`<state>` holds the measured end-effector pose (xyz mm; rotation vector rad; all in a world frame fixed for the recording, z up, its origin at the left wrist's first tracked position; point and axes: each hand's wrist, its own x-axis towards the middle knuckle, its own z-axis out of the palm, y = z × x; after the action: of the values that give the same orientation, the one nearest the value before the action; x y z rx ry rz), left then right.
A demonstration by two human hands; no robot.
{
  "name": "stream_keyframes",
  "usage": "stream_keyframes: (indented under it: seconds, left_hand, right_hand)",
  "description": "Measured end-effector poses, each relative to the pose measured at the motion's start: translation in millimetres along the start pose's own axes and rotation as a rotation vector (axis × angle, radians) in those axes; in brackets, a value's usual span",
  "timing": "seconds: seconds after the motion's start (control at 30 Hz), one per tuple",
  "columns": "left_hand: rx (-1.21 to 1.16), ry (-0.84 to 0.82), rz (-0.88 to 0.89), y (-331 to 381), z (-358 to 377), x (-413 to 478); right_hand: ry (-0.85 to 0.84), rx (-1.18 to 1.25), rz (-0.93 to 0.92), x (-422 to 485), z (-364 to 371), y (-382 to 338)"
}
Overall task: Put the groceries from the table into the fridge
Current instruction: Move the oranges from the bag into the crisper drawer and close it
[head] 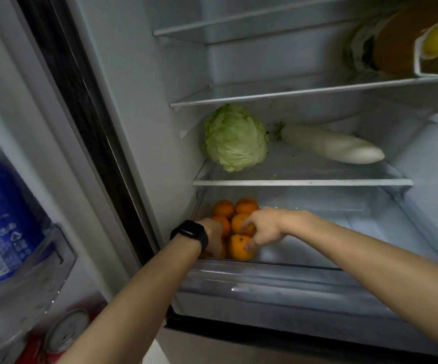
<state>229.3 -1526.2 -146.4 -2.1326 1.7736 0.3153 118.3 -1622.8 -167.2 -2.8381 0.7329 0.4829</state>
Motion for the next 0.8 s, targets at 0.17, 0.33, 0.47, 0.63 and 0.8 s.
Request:
stream_keyframes:
  seconds: [0.17,0.33,0.47,0.63,0.8]
  left_hand:
    - [-0.069,-0.097,-0.120,-14.5,8.9,0.1]
    - [-0.263,0.250,-0.053,-19.0,-11.6,-2.6]
    - [-0.405,0.607,0.026,-3.0,-15.1,-27.3]
    - [-0.357,0.948,-0.012,23.3,28.2,-72.7]
    - [-0.391,1.203,-0.160,37.3,96.3,-86.9]
  right_hand:
    - [0.231,0.152,0.085,-58.7,-22.2,3.7]
    - [0.530,0.393,0.157,-123.3,-9.1,-2.1]
    - [0.808,0.386,0.262,-165.3,24.7,-4.2]
    - [1.100,0.228,0.441,-196.3,91.7,-14.1]
    - [1.229,0.081,0.567,-185.0,162.8,-29.5]
